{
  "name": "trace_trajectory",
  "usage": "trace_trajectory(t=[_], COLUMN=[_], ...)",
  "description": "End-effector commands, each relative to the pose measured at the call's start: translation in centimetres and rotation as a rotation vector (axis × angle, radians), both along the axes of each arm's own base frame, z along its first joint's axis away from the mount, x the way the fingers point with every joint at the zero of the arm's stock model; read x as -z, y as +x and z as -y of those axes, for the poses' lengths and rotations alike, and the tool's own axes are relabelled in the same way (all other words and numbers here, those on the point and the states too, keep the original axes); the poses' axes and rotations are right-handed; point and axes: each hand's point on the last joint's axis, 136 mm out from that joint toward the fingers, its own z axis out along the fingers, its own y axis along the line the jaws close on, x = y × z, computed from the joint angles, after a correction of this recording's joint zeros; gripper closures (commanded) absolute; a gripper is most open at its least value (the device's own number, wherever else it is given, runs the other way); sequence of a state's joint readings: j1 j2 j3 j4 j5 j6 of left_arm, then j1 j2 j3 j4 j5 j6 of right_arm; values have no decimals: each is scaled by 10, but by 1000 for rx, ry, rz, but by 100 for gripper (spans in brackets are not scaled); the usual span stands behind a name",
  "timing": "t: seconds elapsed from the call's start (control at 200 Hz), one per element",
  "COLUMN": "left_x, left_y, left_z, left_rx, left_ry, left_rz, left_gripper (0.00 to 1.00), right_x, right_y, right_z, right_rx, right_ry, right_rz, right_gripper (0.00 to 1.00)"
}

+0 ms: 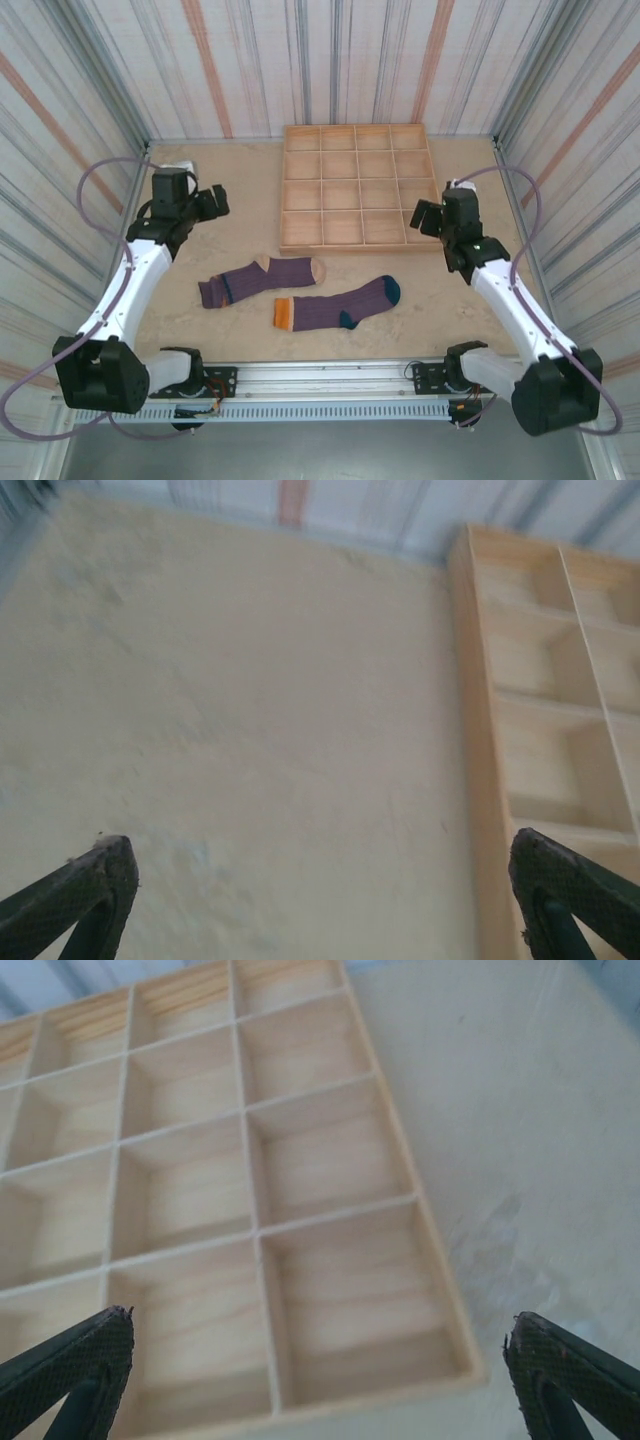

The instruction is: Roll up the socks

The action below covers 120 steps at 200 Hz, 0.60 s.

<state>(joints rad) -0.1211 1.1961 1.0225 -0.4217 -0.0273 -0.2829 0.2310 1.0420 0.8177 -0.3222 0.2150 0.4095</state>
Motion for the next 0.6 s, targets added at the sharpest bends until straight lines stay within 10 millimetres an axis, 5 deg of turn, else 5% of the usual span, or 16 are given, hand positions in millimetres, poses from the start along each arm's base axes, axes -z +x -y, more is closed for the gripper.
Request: trace_trajectory(t=[0.0, 0.17, 0.311, 0.596], left_x=[36, 52, 71, 111], left_y=[-61, -95, -124, -174], left_z=[29, 70, 90, 117], left_rx=[55, 158, 185, 207], left_ry=[-114, -216, -268, -295], left_rz=[-290, -433, -534, -709], left_gripper=[3, 21, 23, 34], right_x=[32, 54, 80, 122], right_y=[-53, -92, -116, -136], right_z=[-20, -54, -67, -79], right_rx=[-38, -155, -189, -212], right_ry=[178, 330, 420, 482], right_rz=[-228, -381, -492, -610], right_gripper=[0, 8, 24, 50])
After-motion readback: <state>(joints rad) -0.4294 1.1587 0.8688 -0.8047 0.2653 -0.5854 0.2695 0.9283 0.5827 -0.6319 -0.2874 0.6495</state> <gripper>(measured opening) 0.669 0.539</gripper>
